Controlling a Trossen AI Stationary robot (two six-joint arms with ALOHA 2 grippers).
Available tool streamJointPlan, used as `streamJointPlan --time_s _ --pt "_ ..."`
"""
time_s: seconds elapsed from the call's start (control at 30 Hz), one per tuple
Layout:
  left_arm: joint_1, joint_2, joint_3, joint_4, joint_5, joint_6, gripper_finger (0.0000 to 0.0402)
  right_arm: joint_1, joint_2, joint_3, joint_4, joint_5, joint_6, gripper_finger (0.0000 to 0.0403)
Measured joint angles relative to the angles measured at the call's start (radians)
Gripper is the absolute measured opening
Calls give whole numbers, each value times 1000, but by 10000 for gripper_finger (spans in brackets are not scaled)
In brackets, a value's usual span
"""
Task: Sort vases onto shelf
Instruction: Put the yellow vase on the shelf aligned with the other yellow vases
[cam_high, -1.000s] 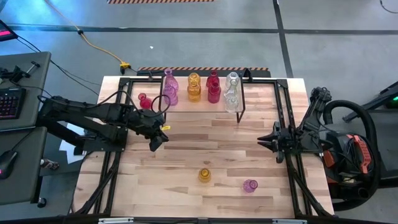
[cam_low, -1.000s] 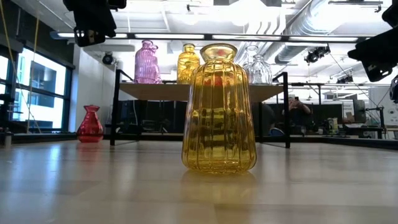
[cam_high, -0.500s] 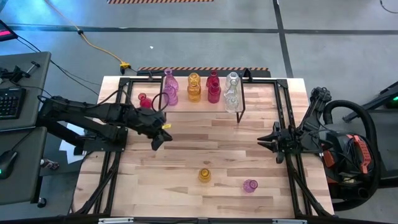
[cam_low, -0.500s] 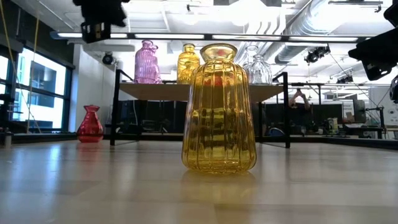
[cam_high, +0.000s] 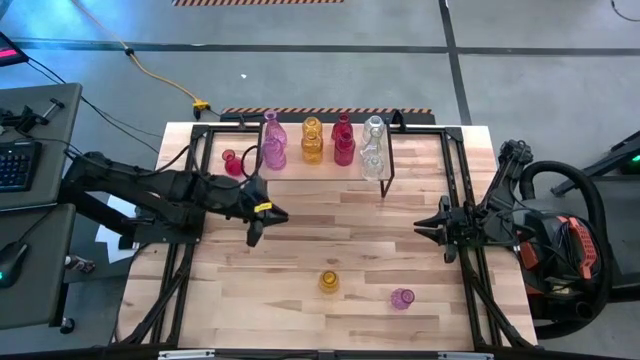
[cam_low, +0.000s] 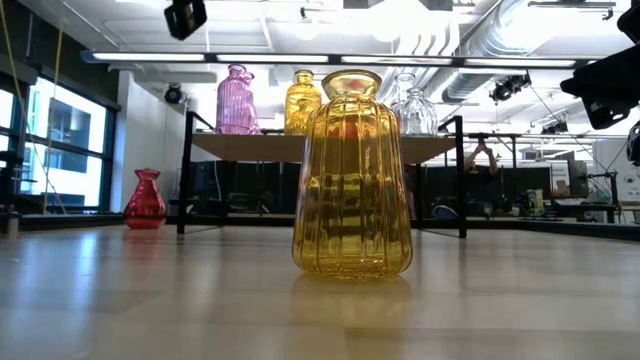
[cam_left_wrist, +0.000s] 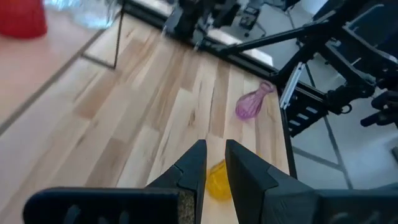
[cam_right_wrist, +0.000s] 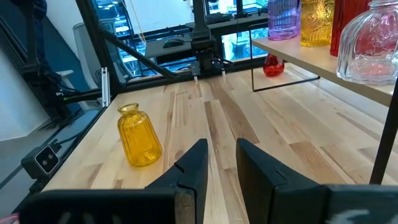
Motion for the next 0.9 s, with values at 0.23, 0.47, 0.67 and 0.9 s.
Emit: streamJointPlan --time_s 0.23,0.47,0.67,0.9 --pt "-91 39 0 116 -80 118 54 0 0 0 0 0 0 67" --pt "-164 92 0 146 -224 178 54 0 1 0 0 0 0 67" --pt "-221 145 0 166 -260 164 54 0 3 0 0 0 0 67" --pt "-267 235 -1 222 -311 105 54 0 4 0 0 -1 -1 67"
